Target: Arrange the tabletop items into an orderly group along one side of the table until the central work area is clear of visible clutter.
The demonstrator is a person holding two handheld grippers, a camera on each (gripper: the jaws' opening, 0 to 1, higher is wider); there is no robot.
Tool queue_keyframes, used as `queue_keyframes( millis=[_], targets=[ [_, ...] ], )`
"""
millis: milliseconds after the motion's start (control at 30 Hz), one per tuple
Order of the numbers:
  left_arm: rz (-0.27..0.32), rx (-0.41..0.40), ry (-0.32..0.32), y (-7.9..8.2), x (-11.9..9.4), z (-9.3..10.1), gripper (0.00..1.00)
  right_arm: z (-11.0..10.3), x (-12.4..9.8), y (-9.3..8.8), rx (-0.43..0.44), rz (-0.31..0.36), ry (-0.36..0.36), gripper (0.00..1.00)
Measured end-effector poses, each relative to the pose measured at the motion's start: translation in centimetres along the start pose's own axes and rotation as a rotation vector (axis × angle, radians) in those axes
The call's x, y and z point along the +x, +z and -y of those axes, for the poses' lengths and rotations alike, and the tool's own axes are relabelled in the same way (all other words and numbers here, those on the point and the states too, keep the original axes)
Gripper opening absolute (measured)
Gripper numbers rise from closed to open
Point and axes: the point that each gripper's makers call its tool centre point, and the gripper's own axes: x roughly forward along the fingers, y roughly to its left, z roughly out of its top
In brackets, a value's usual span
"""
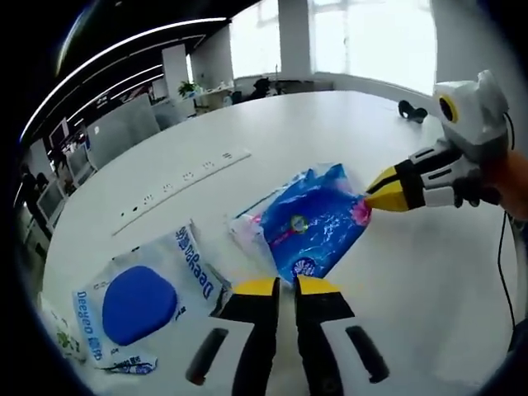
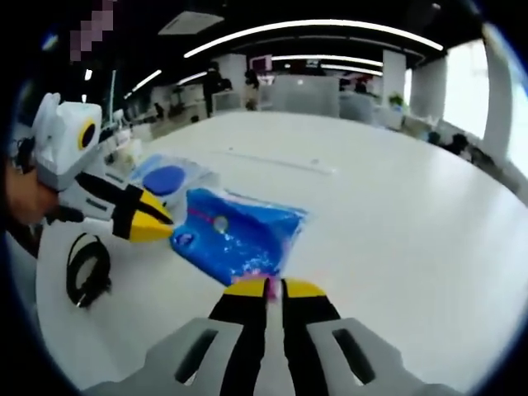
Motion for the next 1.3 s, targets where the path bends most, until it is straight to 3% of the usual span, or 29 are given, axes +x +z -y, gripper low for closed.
queue_keyframes(
  millis=[200, 367, 500, 667, 1300],
  targets=[
    [0.013, 0.054, -0.003, 0.2, 0.1, 0.5, 0.01, 0.2, -0.5, -0.1, -0.016, 0.013, -0.014, 0.00],
    [0.020, 0.037, -0.006, 0.2, 0.1, 0.5, 0.00, 0.2, -0.6, -0.2, -0.021, 0.015, -0.015, 0.00],
    [0.024, 0.080, -0.010, 0.4, 0.1, 0.6, 0.00, 0.2, -0.7, -0.1, -0.027, 0.016, -0.019, 0.00],
    [0.033, 0.074, -0.006, 0.7, 0.0, 0.5, 0.00, 0.2, -0.8, 0.0, -0.034, 0.021, -0.022, 0.00],
    [0.081, 0.092, 0.017, 2.7, -1.0, -0.3, 0.00, 0.3, -1.5, 2.2, -0.080, 0.067, -0.034, 0.00]
  ],
)
